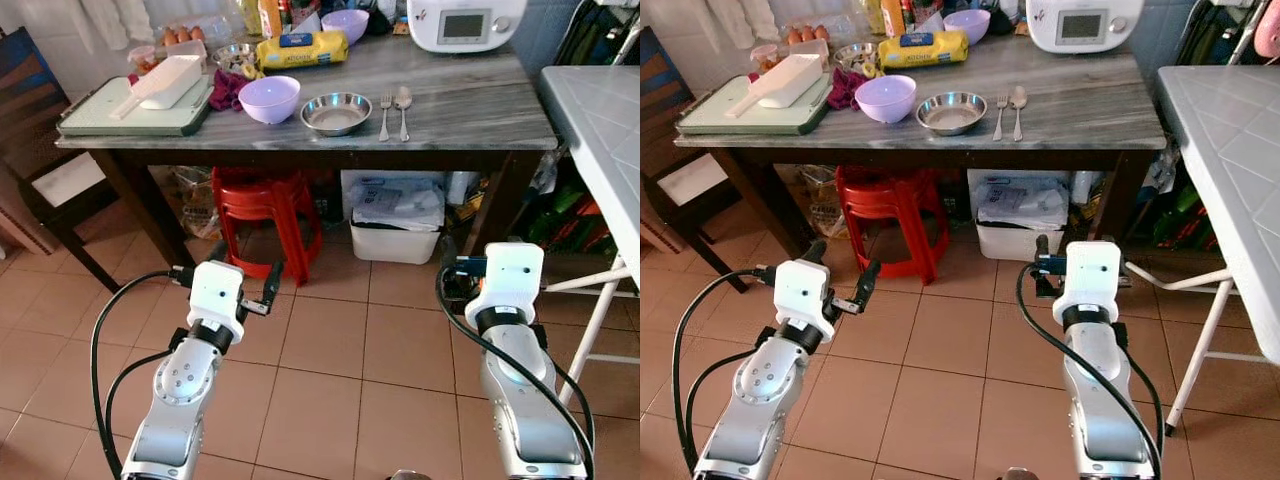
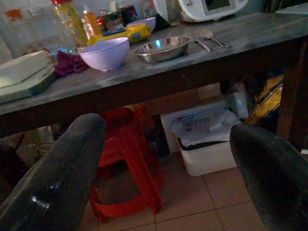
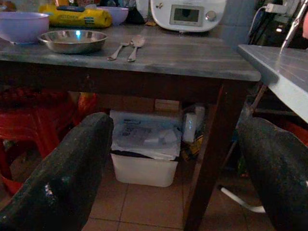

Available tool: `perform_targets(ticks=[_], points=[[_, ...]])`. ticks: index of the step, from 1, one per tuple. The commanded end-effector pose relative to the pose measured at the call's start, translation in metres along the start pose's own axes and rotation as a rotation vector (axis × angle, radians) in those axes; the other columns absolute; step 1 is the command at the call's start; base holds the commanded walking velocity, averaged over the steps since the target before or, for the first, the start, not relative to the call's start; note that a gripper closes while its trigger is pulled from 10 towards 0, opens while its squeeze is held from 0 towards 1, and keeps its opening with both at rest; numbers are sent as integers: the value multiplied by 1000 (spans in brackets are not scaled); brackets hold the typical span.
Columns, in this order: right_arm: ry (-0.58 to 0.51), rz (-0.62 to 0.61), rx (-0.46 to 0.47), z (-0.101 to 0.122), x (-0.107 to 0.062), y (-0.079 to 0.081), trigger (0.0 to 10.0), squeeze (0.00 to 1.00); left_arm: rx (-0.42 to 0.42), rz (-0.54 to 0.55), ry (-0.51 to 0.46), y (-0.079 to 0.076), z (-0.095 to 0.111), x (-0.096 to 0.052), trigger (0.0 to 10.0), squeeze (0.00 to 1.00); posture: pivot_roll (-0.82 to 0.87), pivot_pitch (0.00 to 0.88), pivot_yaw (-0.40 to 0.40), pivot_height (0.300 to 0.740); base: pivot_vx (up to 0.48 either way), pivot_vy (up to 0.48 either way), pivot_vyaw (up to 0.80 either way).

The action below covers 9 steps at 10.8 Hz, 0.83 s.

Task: Setting the table

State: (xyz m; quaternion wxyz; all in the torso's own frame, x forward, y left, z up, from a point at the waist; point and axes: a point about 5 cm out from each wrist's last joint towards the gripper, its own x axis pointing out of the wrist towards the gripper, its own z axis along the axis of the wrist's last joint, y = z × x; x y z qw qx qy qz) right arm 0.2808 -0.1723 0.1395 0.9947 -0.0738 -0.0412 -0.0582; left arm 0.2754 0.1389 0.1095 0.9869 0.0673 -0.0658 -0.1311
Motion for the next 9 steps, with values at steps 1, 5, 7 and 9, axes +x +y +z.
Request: perform_targets(ticks=[1,5,7,9], points=[[-21,4,10,6,-1,1,10000,0,-1,-10,-14,1,4,-1,10000,0,-154,108,114,740,0,-360,0],[-30,-8,5,6,-2,-3,10000,0,-4,-23,-10,0,4,-2,10000,0,-154,113,116,740,0,-364,0],[-46,4,4,9,-2,-1,10000,0,-6,-28,-9,0,3,-2,10000,0,-157,111,116,740,0,-369,0],[-34,2,15,7,-2,-3,10000,0,-7,-35,-8,0,3,-1,10000,0,-162,108,113,740,0,-373,-300]])
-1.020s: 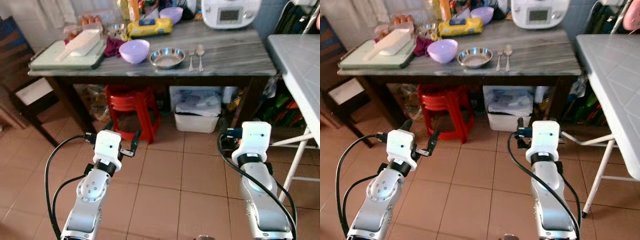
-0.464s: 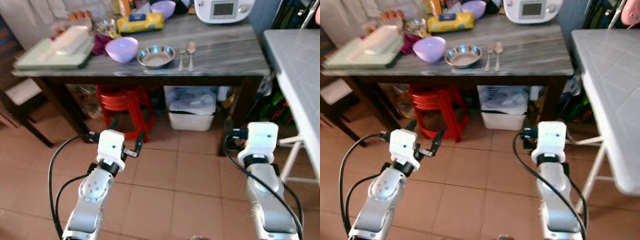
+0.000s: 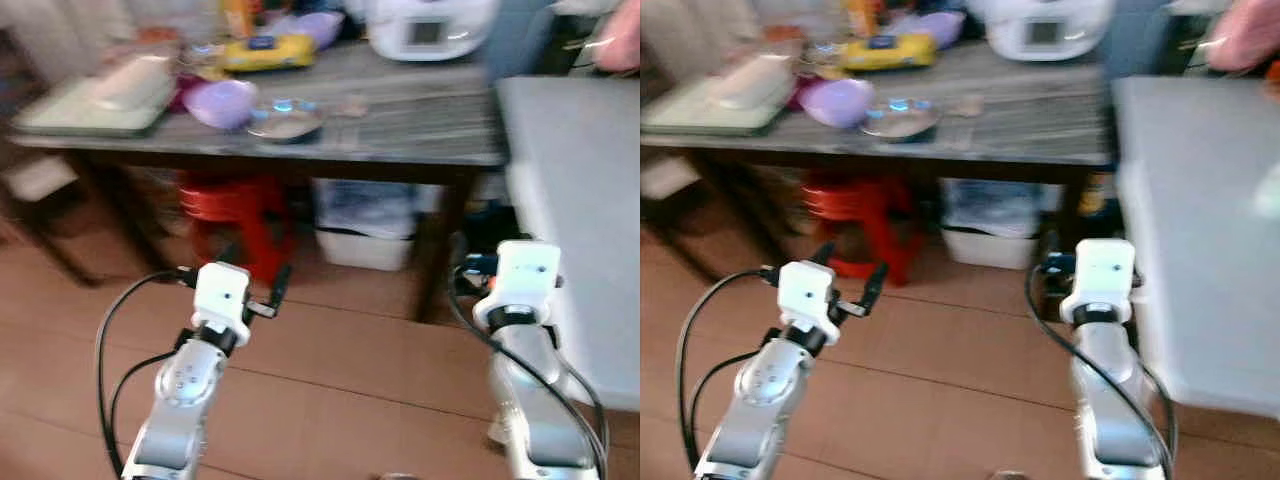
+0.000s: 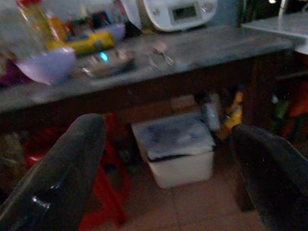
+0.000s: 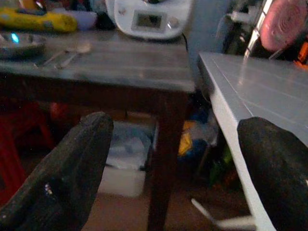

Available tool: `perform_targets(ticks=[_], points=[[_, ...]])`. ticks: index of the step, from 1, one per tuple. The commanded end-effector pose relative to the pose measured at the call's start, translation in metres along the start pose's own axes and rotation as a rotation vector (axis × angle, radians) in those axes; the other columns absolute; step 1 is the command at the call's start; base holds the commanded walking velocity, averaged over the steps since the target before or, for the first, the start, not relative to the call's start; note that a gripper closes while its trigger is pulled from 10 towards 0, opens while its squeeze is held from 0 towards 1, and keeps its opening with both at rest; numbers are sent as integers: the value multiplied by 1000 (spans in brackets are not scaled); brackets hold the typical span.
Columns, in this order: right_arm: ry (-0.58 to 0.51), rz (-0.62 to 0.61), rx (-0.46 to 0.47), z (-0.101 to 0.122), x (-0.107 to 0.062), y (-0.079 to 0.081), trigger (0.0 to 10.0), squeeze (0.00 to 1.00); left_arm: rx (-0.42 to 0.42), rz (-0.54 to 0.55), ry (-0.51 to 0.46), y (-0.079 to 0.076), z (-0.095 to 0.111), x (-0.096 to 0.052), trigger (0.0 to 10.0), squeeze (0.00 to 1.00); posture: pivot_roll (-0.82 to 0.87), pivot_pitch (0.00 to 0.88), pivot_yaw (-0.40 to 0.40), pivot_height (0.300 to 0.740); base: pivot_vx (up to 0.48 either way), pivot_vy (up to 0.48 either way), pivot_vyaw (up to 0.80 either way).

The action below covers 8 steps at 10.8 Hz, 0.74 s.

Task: Setting the table

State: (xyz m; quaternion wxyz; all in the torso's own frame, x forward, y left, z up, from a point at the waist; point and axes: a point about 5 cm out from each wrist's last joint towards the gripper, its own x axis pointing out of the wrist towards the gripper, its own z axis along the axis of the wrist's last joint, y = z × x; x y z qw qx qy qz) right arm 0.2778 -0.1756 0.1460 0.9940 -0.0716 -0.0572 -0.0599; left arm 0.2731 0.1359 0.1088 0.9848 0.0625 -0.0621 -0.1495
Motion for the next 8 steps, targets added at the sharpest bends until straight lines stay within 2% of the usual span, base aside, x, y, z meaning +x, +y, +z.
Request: perform_targets(ticks=[1,3,8], points=[[-9,9,7,3,0,1,10000,0,7,0,-11,4,3,1,10000,0,-164,108,113,740,0,-375,-613],[-14,13,10,4,1,1,10000,0,1,-5,-14,2,3,2,10000,0,-165,103,108,740,0,-369,-553],[-27,26,7,6,4,7,10000,0,-20,1,-32,-4,7,6,10000,0,-163,102,104,740,0,-363,0]])
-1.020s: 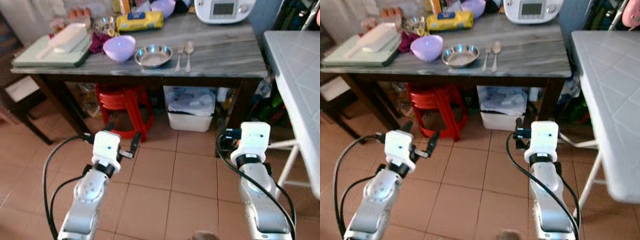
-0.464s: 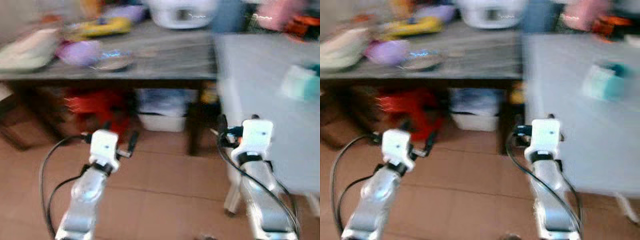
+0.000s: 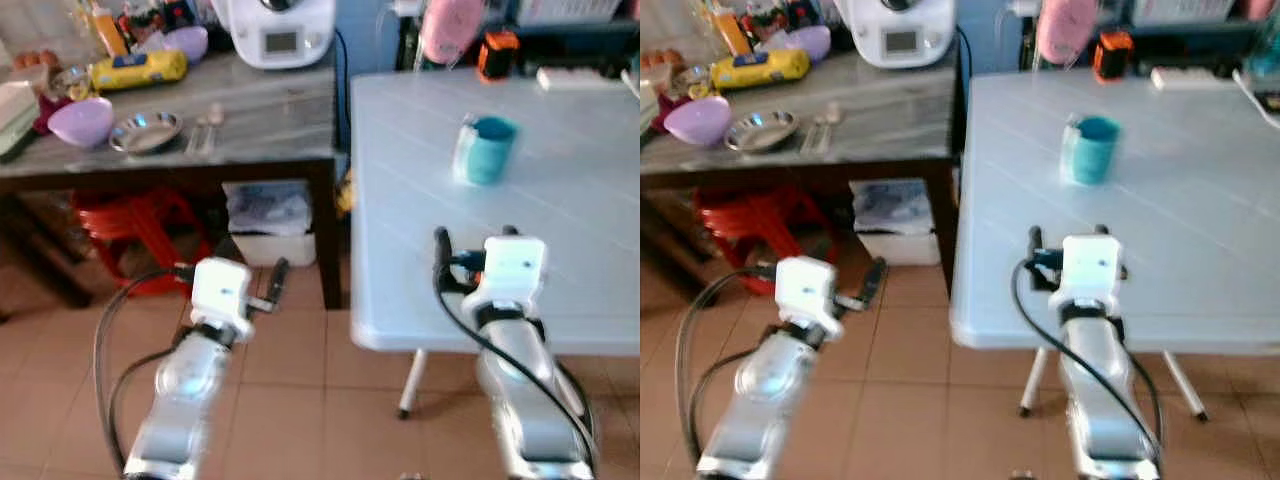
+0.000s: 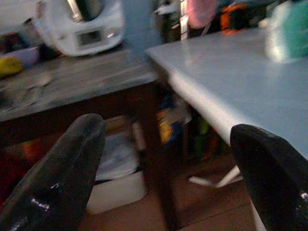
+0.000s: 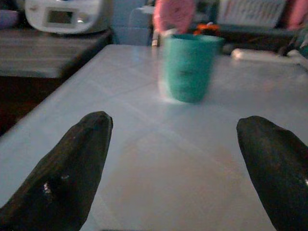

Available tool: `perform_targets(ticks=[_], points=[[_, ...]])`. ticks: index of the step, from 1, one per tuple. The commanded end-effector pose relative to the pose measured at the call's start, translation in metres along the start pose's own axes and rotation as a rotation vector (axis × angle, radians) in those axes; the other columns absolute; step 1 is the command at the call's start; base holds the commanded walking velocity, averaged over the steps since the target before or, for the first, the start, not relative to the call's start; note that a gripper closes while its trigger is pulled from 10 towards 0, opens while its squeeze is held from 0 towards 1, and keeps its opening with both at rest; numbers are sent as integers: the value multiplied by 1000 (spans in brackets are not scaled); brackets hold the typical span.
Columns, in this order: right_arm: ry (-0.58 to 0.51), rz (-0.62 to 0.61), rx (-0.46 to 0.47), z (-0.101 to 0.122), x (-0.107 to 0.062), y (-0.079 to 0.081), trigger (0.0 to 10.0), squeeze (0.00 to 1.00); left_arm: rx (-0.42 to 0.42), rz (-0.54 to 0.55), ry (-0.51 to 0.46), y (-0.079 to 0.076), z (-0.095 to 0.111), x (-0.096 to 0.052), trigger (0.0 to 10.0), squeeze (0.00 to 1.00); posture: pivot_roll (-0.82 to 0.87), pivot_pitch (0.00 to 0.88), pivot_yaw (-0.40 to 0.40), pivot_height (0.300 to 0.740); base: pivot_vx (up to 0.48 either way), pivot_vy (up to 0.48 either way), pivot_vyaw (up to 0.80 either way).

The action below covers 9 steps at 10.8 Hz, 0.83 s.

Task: Setting the table

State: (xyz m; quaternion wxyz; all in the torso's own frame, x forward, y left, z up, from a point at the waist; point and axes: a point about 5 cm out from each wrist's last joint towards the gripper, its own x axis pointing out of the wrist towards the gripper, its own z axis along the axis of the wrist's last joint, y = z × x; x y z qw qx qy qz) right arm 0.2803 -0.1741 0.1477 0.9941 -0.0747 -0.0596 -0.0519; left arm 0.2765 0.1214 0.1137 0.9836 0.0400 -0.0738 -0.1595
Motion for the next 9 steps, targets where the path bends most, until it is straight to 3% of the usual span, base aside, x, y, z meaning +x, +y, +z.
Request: perform_targets(ticks=[1,3,7,9], points=[[-24,11,11,6,2,5,10000,0,21,18,-1,8,1,-2,10000,0,-162,103,104,740,0,-345,0],[-25,12,7,6,3,6,10000,0,20,18,-3,7,2,-1,10000,0,-162,104,105,740,0,-347,0],[-25,11,8,5,2,8,10000,0,-9,-23,-14,6,3,0,10000,0,-161,108,115,740,0,0,0],[-26,13,9,5,1,9,10000,0,-18,-51,-26,4,5,-1,10000,0,-162,108,117,740,270,0,0]])
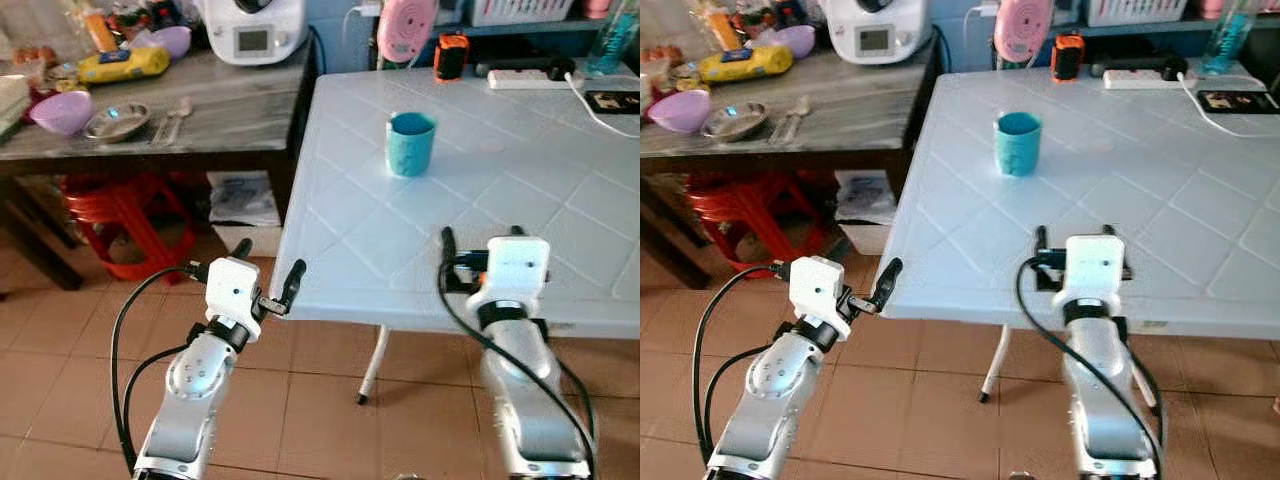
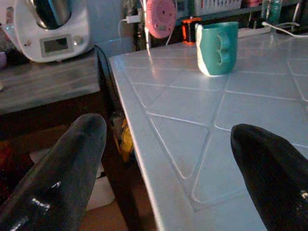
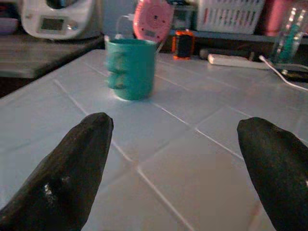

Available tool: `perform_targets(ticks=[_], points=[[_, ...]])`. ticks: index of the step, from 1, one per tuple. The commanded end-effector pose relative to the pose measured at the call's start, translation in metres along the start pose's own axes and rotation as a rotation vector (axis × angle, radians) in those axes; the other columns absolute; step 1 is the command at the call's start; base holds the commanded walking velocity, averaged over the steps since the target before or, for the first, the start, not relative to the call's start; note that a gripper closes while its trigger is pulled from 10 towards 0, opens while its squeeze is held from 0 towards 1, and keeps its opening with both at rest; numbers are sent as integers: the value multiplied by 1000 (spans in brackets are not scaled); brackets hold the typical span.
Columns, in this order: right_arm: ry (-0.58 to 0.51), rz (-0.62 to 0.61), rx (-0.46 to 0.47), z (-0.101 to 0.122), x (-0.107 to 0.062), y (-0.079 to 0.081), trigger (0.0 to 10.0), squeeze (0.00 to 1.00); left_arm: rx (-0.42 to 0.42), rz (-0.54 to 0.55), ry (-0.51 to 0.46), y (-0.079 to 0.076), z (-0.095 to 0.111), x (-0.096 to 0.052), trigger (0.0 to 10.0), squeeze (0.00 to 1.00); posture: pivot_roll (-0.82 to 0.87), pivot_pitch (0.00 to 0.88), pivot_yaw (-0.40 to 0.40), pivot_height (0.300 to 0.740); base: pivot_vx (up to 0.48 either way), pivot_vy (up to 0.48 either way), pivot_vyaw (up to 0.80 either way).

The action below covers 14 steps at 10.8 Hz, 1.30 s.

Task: Setting the table

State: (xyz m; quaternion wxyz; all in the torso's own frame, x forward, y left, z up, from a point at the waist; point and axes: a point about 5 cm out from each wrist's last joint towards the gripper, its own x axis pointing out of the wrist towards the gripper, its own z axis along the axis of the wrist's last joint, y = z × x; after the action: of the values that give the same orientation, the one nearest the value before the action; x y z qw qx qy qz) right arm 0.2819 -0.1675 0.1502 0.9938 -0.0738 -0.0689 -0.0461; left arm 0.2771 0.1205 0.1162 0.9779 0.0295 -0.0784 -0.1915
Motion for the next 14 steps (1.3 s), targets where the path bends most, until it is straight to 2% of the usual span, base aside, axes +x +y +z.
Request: perform_targets(ticks=[1,9,14], points=[[-10,7,4,1,0,3,10000,0,4,7,-11,5,2,-2,10000,0,-162,108,117,740,330,0,0],[-23,36,1,3,-2,9,10000,0,-2,-12,2,3,0,-4,10000,0,-160,117,122,740,314,0,0],[-32,45,0,4,-1,11,10000,0,-9,-36,21,0,-6,-7,10000,0,-161,117,119,740,0,0,0]])
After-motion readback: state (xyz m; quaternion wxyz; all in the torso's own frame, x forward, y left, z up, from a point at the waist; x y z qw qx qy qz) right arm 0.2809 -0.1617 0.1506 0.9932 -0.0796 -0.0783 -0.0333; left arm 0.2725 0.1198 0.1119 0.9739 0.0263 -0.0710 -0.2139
